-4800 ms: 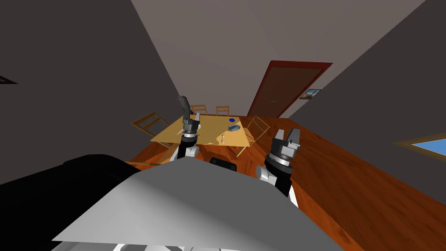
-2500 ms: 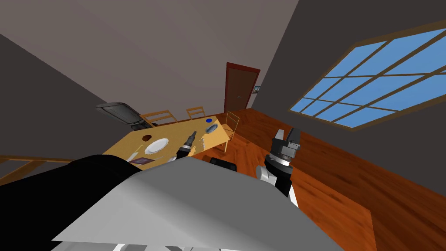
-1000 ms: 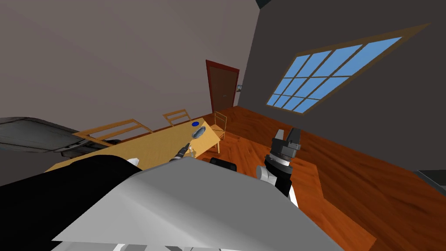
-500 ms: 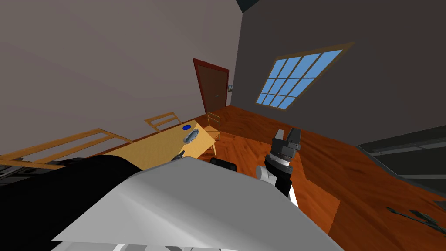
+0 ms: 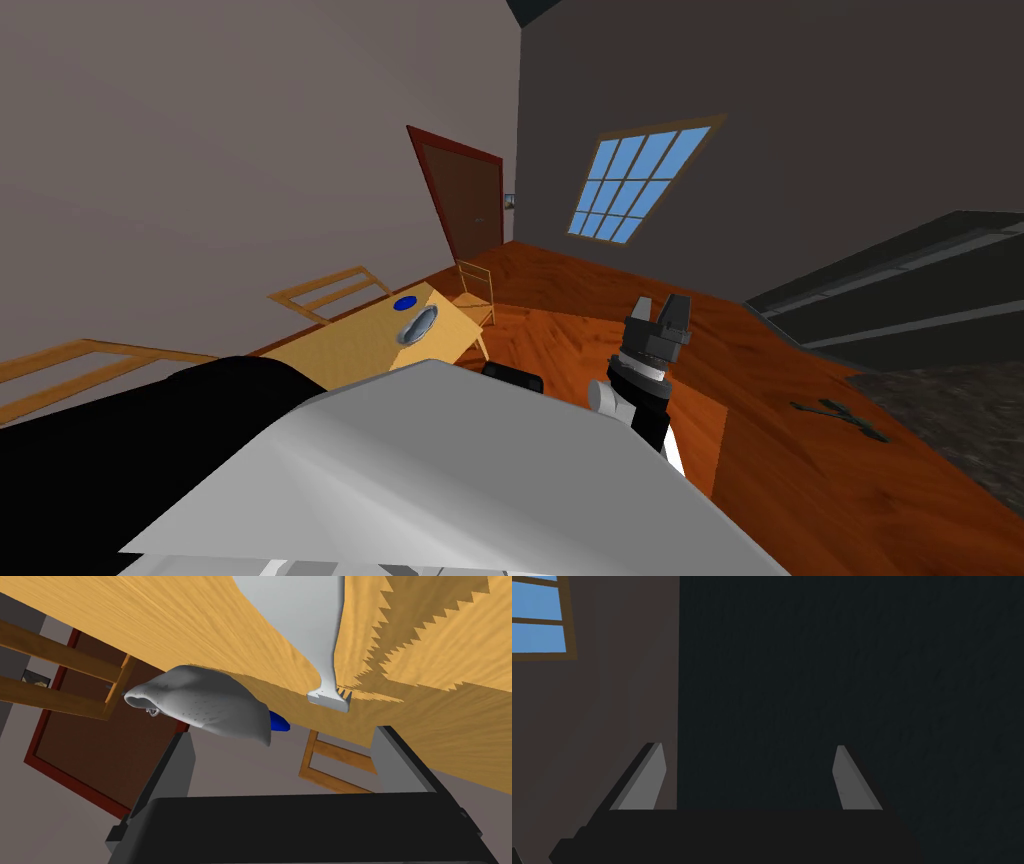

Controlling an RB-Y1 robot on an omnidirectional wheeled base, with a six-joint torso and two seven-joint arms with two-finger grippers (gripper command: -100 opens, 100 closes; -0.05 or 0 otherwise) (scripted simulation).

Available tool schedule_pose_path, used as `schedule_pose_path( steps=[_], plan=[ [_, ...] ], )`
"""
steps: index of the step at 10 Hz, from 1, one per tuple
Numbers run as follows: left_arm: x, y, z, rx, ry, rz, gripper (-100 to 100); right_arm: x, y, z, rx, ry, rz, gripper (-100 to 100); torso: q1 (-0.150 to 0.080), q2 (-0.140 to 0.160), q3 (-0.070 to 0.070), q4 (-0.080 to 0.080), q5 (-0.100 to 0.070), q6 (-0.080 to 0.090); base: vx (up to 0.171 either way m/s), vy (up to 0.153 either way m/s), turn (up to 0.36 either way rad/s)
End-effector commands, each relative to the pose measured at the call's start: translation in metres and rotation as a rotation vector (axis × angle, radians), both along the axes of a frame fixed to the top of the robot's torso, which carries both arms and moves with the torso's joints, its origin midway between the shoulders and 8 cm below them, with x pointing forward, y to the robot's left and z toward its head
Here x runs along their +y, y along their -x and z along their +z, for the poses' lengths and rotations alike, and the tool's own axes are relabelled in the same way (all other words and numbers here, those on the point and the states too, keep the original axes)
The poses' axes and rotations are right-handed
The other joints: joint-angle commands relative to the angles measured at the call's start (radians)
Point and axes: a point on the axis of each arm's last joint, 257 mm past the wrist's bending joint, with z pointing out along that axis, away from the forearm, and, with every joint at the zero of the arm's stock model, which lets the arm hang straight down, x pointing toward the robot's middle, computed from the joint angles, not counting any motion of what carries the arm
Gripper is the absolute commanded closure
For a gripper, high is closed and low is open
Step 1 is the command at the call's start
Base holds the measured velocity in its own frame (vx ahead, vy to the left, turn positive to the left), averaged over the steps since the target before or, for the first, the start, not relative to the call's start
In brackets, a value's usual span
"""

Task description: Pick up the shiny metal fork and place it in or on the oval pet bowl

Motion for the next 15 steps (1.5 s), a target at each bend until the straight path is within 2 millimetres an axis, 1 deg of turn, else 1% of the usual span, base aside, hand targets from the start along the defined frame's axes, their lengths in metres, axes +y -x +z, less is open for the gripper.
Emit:
schedule_pose_path(
  steps=[1, 3, 4, 7, 8, 9, 10, 11, 13, 14, 15],
  plan=[
    [0.006, 0.017, -0.007, 0.034, 0.002, 0.018, -100, 0.000, 0.000, 0.000, 0.000, 0.000, 0.000, 0, 0.000, 0.000, 0.000, 0.000, 0.000, 0.000, 0.033, -0.004, -0.084],
    [0.013, 0.050, -0.016, 0.101, -0.002, 0.047, -100, 0.000, 0.000, 0.000, 0.000, 0.000, 0.000, 0, 0.000, 0.002, 0.001, 0.000, 0.000, 0.000, 0.029, -0.011, -0.193],
    [0.014, 0.048, -0.014, 0.097, -0.004, 0.044, -100, 0.000, 0.000, 0.000, 0.000, 0.000, 0.000, 0, 0.000, 0.002, 0.001, 0.000, 0.000, 0.000, 0.024, -0.002, -0.037],
    [0.020, 0.093, -0.026, 0.191, -0.002, 0.082, -100, 0.000, 0.000, 0.000, 0.000, 0.000, 0.000, 0, 0.000, 0.002, 0.001, 0.000, 0.000, 0.000, 0.029, -0.004, -0.144],
    [0.020, 0.098, -0.028, 0.201, 0.000, 0.085, -100, 0.000, 0.000, 0.000, 0.000, 0.000, 0.000, 0, 0.000, 0.001, 0.001, 0.000, 0.000, 0.000, 0.033, 0.000, -0.118],
    [0.020, 0.092, -0.027, 0.190, 0.000, 0.083, -100, 0.000, 0.000, 0.000, 0.000, 0.000, 0.000, 0, 0.001, 0.001, 0.001, 0.000, 0.000, 0.000, 0.012, 0.001, -0.014],
    [0.020, 0.093, -0.028, 0.192, -0.001, 0.082, 0, 0.000, 0.000, 0.000, 0.000, 0.000, 0.000, 0, 0.000, 0.002, 0.001, 0.001, 0.000, -0.001, 0.000, 0.000, 0.000],
    [0.018, 0.080, -0.034, 0.193, 0.000, 0.080, -100, 0.000, 0.000, 0.000, 0.000, 0.000, 0.000, 0, 0.000, 0.003, 0.002, 0.001, 0.000, 0.000, -0.014, 0.037, 0.027],
    [0.015, 0.064, -0.043, 0.194, 0.001, 0.075, -100, 0.000, 0.000, 0.000, 0.000, 0.000, 0.000, 0, 0.005, 0.005, 0.003, 0.001, 0.001, 0.000, -0.029, 0.067, 0.011],
    [0.015, 0.068, -0.039, 0.192, 0.001, 0.076, -100, 0.000, 0.000, 0.000, 0.000, 0.000, 0.000, 0, 0.005, 0.005, 0.003, 0.001, 0.001, 0.000, -0.012, 0.025, -0.004],
    [0.015, 0.068, -0.040, 0.194, 0.000, 0.076, 100, 0.000, 0.000, 0.000, 0.000, 0.000, 0.000, 0, 0.003, 0.005, 0.003, 0.001, 0.001, -0.001, -0.002, 0.005, -0.001]
  ],
)
